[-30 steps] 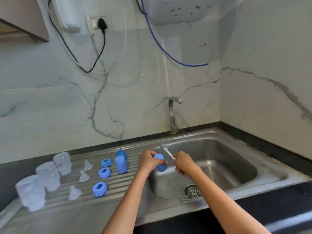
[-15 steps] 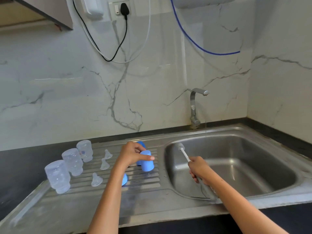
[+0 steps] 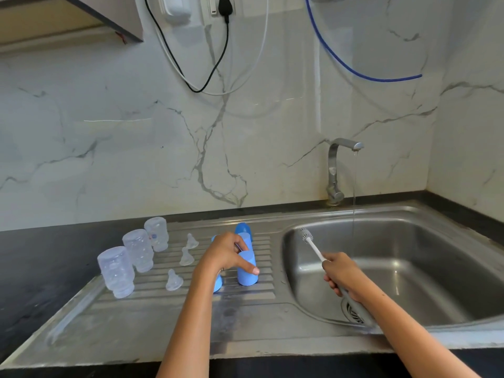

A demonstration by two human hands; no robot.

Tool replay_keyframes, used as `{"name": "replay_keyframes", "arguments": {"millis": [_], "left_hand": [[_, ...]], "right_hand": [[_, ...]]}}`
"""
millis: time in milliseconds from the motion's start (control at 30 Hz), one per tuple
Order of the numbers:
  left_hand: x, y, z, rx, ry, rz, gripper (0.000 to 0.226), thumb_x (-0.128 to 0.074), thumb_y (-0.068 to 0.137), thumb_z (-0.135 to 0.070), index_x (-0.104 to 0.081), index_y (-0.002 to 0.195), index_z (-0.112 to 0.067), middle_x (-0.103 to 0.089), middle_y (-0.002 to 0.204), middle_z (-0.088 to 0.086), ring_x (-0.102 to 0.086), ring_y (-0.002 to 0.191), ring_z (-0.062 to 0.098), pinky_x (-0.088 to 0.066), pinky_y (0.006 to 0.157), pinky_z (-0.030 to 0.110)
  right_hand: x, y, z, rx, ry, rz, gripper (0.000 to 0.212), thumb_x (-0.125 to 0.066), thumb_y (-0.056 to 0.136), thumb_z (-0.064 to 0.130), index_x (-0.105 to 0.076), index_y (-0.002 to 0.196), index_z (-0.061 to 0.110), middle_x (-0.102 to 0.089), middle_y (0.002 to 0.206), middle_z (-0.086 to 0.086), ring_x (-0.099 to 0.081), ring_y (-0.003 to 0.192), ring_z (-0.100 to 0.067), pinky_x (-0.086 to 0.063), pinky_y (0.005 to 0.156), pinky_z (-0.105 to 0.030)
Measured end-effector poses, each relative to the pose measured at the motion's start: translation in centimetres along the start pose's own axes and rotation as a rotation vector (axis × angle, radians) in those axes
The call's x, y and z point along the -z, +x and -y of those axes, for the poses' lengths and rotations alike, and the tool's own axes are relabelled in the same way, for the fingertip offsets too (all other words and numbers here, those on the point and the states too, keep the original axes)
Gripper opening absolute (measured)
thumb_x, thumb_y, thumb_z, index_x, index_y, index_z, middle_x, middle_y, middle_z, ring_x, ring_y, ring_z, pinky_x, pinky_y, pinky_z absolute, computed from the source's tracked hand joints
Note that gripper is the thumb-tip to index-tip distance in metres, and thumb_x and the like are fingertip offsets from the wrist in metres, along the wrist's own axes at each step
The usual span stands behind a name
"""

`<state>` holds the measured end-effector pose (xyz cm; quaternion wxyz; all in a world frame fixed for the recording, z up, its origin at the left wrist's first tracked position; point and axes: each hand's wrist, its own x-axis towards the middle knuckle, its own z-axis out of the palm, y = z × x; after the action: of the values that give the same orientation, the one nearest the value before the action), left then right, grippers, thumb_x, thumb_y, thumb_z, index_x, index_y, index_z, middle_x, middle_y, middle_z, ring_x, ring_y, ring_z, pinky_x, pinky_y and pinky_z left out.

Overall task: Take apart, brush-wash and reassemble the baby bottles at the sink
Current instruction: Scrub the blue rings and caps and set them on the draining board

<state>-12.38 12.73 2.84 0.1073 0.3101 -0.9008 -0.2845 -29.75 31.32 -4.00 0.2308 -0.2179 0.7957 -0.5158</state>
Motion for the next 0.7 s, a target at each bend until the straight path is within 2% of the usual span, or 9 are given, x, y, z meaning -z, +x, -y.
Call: {"name": "replay_keyframes", "arguments": {"millis": [200, 300, 467, 600, 700], "left_hand": [[0.04, -0.35, -0.02, 0.022, 0.015, 0.03, 0.063, -0.091, 0.058, -0.03, -0.063, 0.112, -0.015, -0.059, 0.1, -0.003, -0.059, 0.092, 0.014, -0.042, 0.069, 0.02], [0.12, -0.46, 0.03, 0.022, -0.034, 0.023, 0.06, -0.091, 0.057, -0.034, -0.064, 0.108, -0.018, -0.059, 0.098, -0.004, -0.058, 0.09, 0.011, -0.043, 0.064, 0.017], [0.05, 0.24, 0.37, 0.036, -0.134, -0.057, 0.053, -0.092, 0.054, -0.037, -0.067, 0.097, -0.018, -0.062, 0.086, -0.003, -0.059, 0.079, 0.004, -0.043, 0.058, 0.016], [0.15, 0.43, 0.24, 0.019, -0.21, -0.139, 0.043, -0.087, 0.064, -0.037, -0.067, 0.095, -0.014, -0.064, 0.083, -0.003, -0.06, 0.079, 0.009, -0.043, 0.057, 0.016], [0.26, 0.46, 0.07, -0.037, -0.295, -0.25, 0.028, -0.084, 0.07, -0.028, -0.067, 0.088, -0.013, -0.064, 0.079, -0.005, -0.061, 0.077, 0.009, -0.044, 0.059, 0.009]], "right_hand": [[0.03, -0.05, -0.03, -0.009, 0.002, 0.005, 0.05, -0.03, 0.094, 0.004, -0.049, 0.138, 0.016, -0.047, 0.064, -0.007, -0.038, 0.045, -0.015, -0.03, 0.034, -0.015], [0.05, -0.16, -0.03, -0.012, 0.002, 0.003, 0.049, -0.03, 0.094, 0.003, -0.05, 0.136, 0.016, -0.047, 0.064, -0.008, -0.038, 0.046, -0.015, -0.03, 0.035, -0.015], [0.17, -0.32, 0.04, -0.013, 0.002, 0.012, 0.049, -0.03, 0.094, 0.003, -0.05, 0.137, 0.015, -0.046, 0.065, -0.008, -0.037, 0.046, -0.015, -0.03, 0.035, -0.015], [0.22, -0.35, 0.02, -0.019, 0.01, 0.018, 0.05, -0.031, 0.095, 0.004, -0.047, 0.14, 0.016, -0.047, 0.064, -0.007, -0.038, 0.046, -0.015, -0.03, 0.034, -0.016], [0.29, -0.47, 0.13, -0.019, 0.018, 0.005, 0.048, -0.031, 0.094, 0.004, -0.05, 0.136, 0.016, -0.047, 0.064, -0.008, -0.038, 0.047, -0.015, -0.031, 0.036, -0.016]]}}
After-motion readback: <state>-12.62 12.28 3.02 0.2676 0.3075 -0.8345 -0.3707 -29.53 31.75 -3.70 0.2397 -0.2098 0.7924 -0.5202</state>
